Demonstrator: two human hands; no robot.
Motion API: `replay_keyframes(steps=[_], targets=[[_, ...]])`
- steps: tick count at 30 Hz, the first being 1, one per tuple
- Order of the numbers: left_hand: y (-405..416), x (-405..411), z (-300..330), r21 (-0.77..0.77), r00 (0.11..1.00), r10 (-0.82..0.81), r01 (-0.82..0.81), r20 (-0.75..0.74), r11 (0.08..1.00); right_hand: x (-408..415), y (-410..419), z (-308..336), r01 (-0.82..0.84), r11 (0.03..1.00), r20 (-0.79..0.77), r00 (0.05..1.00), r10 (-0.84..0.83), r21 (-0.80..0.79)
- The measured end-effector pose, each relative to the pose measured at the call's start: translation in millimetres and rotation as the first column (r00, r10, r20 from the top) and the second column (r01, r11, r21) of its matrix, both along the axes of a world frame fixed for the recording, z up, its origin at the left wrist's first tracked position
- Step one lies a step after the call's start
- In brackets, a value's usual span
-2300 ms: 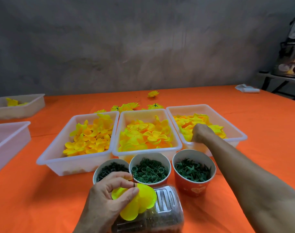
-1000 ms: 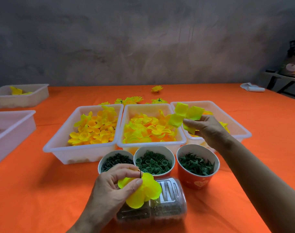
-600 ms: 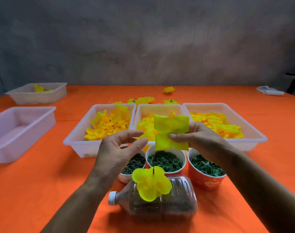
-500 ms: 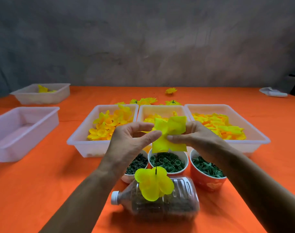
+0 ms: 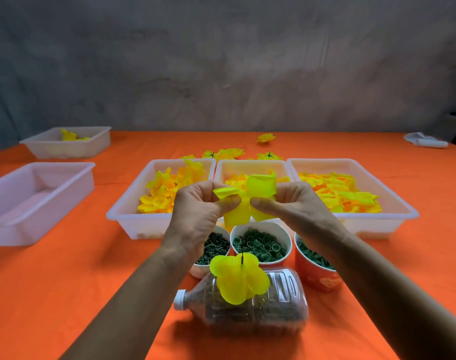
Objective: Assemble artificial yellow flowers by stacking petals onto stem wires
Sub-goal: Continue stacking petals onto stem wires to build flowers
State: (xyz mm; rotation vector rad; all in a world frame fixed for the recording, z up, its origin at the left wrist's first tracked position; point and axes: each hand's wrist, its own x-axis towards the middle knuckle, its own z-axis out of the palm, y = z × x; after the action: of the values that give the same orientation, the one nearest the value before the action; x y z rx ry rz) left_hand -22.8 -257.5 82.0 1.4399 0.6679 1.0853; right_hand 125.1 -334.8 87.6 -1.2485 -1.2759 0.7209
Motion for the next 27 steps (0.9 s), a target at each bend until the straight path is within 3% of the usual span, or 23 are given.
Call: replay_keyframes(steps=[4, 8, 11, 14, 16, 20, 24, 27], targets=[[-1.4, 0.0, -3.8, 0.129, 0.991, 0.126, -0.131, 0.047, 0.983, -1.4, -1.3, -2.7, 0.081, 0.985, -0.055, 0.994, -0.09, -0.151], [-4.7, -2.6, -15.5, 0.358, 0.971, 0.241, -0.225, 0.0, 0.906, -5.3, -4.4, -2.4, -0.042, 0.945, -0.32, 0.945, -0.067, -0.323], [-10.5, -5.6, -21.5, 0.555, 0.958, 0.286, -0.247, 0.016, 0.795, -9.2, -4.9, -0.8, -0.129, 0.942, -0.558, 0.827, -0.07, -0.31], [-13.2, -9.4, -26.0, 0.719, 0.957, 0.291, -0.215, 0.018, 0.662, -10.5, -5.4, -0.8, -0.115, 0.959, -0.723, 0.681, -0.113, -0.259], [-14.8, -11.4, -28.5, 0.795, 0.945, 0.326, -0.192, -0.009, 0.576, -10.8, -6.1, -1.9, -0.083, 0.972, -0.727, 0.678, -0.108, -0.222], [-17.3, -14.0, -32.8, 0.873, 0.927, 0.372, -0.15, -0.038, 0.465, -12.7, -7.0, -6.5, 0.003, 0.953, -0.588, 0.787, -0.189, -0.303], [-17.5, -14.6, -34.1, 0.842, 0.926, 0.375, -0.167, -0.045, 0.513, -13.8, -6.6, -11.5, 0.022, 0.953, -0.607, 0.766, -0.21, -0.302], [-19.8, -16.5, -35.4, 0.788, 0.904, 0.417, -0.187, -0.095, 0.586, -13.1, -7.2, -12.1, 0.053, 0.952, -0.545, 0.81, -0.217, -0.3]])
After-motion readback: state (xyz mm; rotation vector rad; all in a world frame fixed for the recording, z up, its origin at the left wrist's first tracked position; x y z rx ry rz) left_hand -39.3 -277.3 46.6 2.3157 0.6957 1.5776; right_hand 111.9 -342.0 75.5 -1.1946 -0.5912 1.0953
